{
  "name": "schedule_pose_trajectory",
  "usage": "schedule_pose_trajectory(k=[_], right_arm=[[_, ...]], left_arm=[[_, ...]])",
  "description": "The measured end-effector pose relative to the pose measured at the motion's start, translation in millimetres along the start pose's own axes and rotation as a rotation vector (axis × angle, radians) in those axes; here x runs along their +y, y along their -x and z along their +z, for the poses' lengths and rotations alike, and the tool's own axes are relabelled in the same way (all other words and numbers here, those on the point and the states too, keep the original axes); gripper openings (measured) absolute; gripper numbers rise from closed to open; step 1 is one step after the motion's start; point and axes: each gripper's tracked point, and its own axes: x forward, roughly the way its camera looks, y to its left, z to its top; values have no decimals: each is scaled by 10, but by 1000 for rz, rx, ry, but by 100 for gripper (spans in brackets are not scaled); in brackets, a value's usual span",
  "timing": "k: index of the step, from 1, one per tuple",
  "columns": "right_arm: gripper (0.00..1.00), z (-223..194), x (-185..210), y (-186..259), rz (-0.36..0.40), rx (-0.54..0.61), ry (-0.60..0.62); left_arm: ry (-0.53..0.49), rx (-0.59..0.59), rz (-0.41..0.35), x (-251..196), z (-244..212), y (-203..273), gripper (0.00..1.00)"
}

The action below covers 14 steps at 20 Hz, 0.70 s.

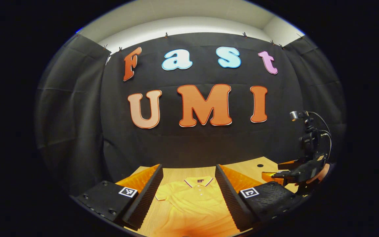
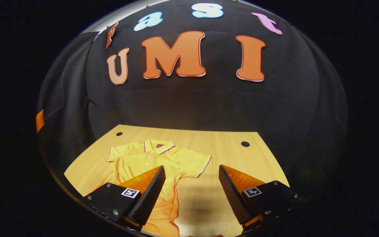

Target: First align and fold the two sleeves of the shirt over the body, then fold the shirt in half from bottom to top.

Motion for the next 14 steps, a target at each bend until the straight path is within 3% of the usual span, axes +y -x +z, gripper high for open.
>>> schedule_pose_trajectory(k=[9, 14], right_arm=[[99, -310, 24, -635, 74, 235, -54], [99, -569, -19, -907, 76, 381, -96]], left_arm=[[29, 43, 165, 312, -188, 262, 97], [46, 89, 199, 272, -387, 407, 98]])
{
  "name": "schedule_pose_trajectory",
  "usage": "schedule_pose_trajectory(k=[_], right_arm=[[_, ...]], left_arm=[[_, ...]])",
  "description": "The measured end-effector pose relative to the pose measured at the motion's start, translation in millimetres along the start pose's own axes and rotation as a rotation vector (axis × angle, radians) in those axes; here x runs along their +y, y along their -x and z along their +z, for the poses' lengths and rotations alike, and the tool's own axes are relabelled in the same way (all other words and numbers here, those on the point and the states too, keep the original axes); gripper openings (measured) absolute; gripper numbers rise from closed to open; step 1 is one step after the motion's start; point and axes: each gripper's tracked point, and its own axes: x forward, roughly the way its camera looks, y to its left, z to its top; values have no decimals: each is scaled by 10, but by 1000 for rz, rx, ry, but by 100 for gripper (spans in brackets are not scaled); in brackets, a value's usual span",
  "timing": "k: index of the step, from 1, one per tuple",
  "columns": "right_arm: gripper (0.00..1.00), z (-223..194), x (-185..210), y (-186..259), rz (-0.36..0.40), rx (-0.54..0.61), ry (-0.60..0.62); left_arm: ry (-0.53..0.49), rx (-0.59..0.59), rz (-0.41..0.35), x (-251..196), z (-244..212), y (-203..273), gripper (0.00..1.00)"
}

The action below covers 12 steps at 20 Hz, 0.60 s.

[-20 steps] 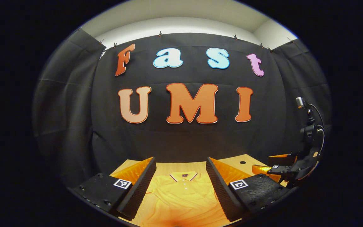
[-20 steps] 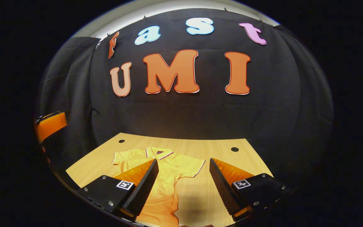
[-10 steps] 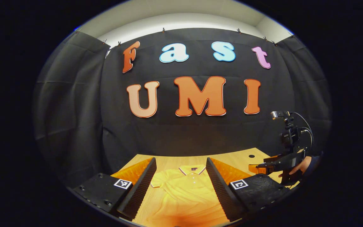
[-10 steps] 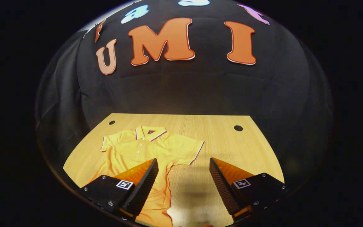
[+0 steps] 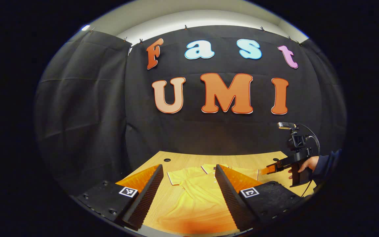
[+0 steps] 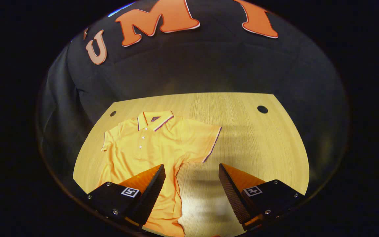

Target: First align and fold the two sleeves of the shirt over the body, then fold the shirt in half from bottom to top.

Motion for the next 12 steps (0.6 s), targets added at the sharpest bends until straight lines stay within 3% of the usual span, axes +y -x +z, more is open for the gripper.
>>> schedule_pose_trajectory(k=[6, 12], right_arm=[[98, -230, -208, -275, -41, 148, -65], [98, -93, -311, -484, -67, 219, -190]], left_arm=[[-38, 32, -64, -111, -67, -180, 97], [-49, 73, -129, -18, -119, -421, 98]])
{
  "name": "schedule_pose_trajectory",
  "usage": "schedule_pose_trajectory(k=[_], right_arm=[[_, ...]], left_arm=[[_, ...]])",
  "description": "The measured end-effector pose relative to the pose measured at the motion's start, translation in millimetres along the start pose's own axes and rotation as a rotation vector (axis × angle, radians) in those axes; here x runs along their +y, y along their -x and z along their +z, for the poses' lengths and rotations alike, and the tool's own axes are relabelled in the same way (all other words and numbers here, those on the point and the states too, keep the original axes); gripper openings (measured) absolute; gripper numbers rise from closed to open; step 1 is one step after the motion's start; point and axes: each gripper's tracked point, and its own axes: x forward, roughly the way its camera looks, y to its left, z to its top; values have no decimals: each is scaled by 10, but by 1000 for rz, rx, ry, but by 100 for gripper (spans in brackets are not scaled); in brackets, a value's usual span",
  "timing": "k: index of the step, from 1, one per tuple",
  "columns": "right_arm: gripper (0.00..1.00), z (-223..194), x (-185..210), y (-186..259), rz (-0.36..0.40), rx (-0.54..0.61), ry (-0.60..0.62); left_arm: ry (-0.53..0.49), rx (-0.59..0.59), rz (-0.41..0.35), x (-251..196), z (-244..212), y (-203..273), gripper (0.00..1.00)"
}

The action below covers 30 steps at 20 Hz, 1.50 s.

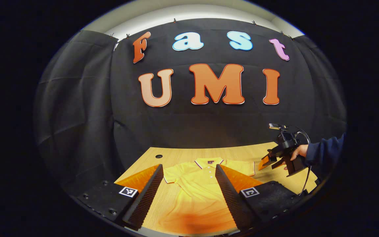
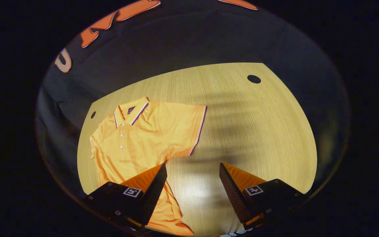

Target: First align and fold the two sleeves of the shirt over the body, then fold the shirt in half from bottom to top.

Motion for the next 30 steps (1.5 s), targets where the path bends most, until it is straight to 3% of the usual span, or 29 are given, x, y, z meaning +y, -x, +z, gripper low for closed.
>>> schedule_pose_trajectory(k=[7, 8, 9, 15, 16, 17, 20, 25, 26, 29, 30], right_arm=[[96, 73, 32, -364, -33, 105, -56], [87, 63, 48, -405, -29, 125, -70], [95, 63, 48, -466, -33, 133, -81], [88, 164, -21, -778, -76, 160, -71], [92, 186, -5, -834, -79, 165, -71], [83, 188, 7, -882, -83, 175, -64], [76, 301, 55, -1029, -99, 166, -17], [75, 410, -22, -1236, -176, 159, 28], [54, 417, -28, -1275, -179, 164, 26], [49, 411, 2, -1251, -178, 204, 68], [54, 398, 28, -1237, -175, 223, 86]], left_arm=[[20, 63, 42, 547, -203, -27, 98], [25, 74, 61, 662, -247, -20, 97], [32, 83, 81, 762, -265, -5, 98], [57, 143, 201, 1191, -503, 111, 98], [62, 158, 213, 1216, -558, 110, 98], [66, 172, 221, 1231, -599, 108, 98], [66, 202, 237, 1244, -669, 41, 98], [67, 239, 224, 1188, -743, -183, 98], [66, 240, 220, 1185, -731, -235, 98], [76, 250, 201, 1104, -775, -385, 96], [81, 256, 193, 1081, -785, -441, 96]])
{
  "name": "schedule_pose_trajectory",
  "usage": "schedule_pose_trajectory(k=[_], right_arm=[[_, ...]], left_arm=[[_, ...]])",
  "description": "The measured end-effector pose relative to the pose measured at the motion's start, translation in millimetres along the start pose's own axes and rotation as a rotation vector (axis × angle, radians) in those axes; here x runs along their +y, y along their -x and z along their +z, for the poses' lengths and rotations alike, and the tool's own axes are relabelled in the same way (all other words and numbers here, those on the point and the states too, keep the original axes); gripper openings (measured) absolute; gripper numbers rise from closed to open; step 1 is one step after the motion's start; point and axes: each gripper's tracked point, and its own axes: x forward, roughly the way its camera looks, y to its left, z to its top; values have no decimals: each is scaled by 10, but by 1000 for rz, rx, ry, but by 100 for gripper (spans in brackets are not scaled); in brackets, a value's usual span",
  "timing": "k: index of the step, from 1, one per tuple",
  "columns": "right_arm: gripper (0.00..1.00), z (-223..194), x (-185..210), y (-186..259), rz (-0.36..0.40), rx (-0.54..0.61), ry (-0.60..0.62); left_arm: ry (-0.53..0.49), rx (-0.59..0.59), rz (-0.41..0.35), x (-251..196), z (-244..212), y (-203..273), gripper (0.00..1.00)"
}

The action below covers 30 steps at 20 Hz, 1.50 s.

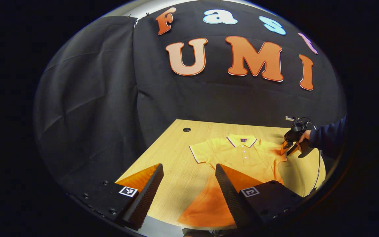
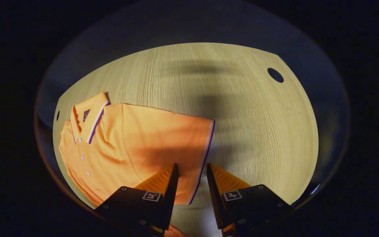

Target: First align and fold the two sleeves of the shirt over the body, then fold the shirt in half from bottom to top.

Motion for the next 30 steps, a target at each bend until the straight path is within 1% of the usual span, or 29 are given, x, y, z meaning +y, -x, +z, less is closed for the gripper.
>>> schedule_pose_trajectory(k=[1, 2, 3, 4, 5, 6, 8, 10, 11, 13, 18, 21, 23, 24, 25, 26, 28, 29, 30], right_arm=[[53, 24, 25, 0, 6, -4, 12], [43, 9, 46, -17, 5, 1, 11], [40, 23, 60, -5, 12, -11, 23], [34, 23, 44, 2, 18, -8, 18], [19, 23, 48, 7, 27, -13, 22], [17, 17, 35, 15, 41, -7, 6], [8, 54, 153, 77, 104, -16, -40], [8, 211, 202, 156, 115, -83, -49], [8, 250, 280, 249, 140, -97, -59], [8, 296, 437, 349, 177, -108, -62], [7, 351, 754, 508, 203, -149, -2], [7, 368, 1006, 627, 247, -161, 7], [8, 380, 1200, 727, 296, -172, 2], [13, 373, 1274, 765, 313, -169, -1], [15, 356, 1348, 792, 331, -172, -3], [19, 362, 1397, 832, 340, -177, -2], [28, 352, 1409, 899, 333, -194, 5], [29, 345, 1403, 944, 325, -204, 11], [33, 337, 1387, 996, 315, -218, 20]], left_arm=[[3, 5, -8, -29, -16, -58, 98], [5, 9, -16, -70, -19, -105, 98], [5, 6, -24, -90, 25, -134, 98], [2, 1, -33, -125, 47, -161, 98], [-2, -2, -40, -147, 50, -166, 98], [-4, -3, -45, -168, 58, -192, 98], [-4, -7, -50, -142, 46, -193, 98], [9, -8, -49, -72, 63, -224, 98], [19, -6, -49, -46, 41, -248, 98], [37, 1, -52, -5, 43, -287, 98], [57, -9, -59, 120, 60, -323, 98], [78, -12, -58, 232, 32, -340, 98], [93, -23, -65, 297, 57, -358, 98], [101, -27, -67, 329, 79, -378, 98], [110, -28, -72, 362, 72, -403, 98], [119, -25, -76, 400, 83, -437, 98], [143, -20, -95, 453, 72, -514, 98], [159, -13, -116, 442, 78, -576, 98], [172, 1, -130, 452, 87, -632, 98]])
